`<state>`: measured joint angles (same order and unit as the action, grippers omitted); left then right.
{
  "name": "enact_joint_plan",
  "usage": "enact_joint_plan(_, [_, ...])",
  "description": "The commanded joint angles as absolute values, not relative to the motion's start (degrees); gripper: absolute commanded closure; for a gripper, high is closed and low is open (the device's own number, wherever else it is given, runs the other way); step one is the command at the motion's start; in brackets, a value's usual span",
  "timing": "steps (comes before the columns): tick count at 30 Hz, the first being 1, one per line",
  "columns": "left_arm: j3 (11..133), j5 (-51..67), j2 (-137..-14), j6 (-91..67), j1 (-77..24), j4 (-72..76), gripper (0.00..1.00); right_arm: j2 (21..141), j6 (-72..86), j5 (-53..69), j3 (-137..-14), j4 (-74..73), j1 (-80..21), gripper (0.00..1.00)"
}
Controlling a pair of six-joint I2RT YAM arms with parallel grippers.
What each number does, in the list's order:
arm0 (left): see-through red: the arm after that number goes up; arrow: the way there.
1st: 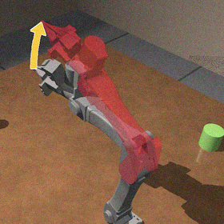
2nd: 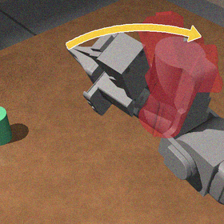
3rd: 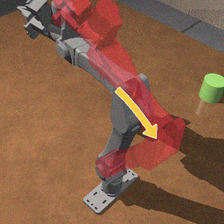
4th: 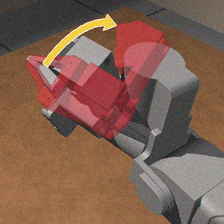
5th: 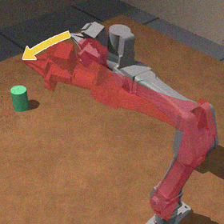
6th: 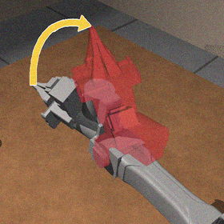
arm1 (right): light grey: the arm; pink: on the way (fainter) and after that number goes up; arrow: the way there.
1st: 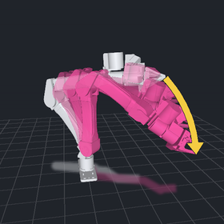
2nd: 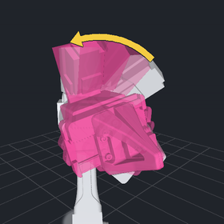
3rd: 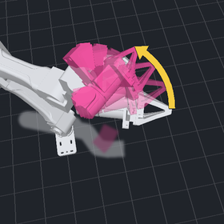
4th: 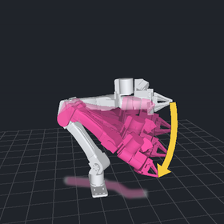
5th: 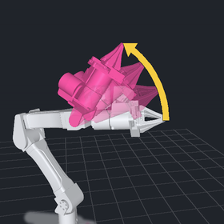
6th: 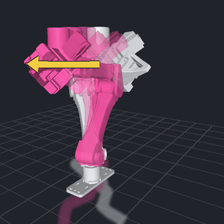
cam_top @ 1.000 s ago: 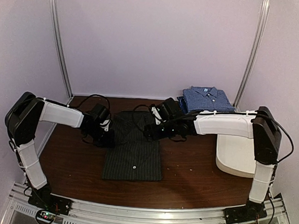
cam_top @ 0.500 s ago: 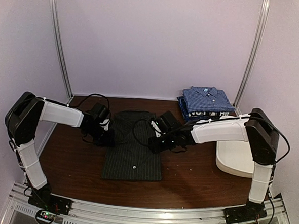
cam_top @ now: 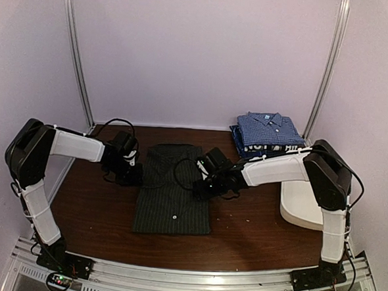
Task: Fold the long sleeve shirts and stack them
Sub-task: Smooth out the 2/3-rectangle-folded shirt at the center of the board, then pick up the 2/3-rectangle-folded shirt from the center of the board.
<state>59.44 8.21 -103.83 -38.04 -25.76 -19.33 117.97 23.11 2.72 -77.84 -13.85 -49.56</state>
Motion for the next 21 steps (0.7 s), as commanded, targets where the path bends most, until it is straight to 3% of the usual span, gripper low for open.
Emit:
enact_joint_plan(1, [60.5, 6.6, -102.3, -36.5, -23.9, -19.5, 0.84, 115.6, 22.6, 1.5, -79.1, -15.1, -49.3, 0.36])
enact_joint_plan(11, [57.0, 9.0, -93.3, -35.0, -23.6, -24.3, 0.77, 105.9, 23.3, 4.4, -71.4, -15.7, -49.4, 0.33])
enact_joint_plan(21, [46.0, 14.9, -81.3, -39.0, -27.5, -27.3, 0.77, 96.8, 29.5, 8.1, -57.3, -13.4, -53.8, 0.52])
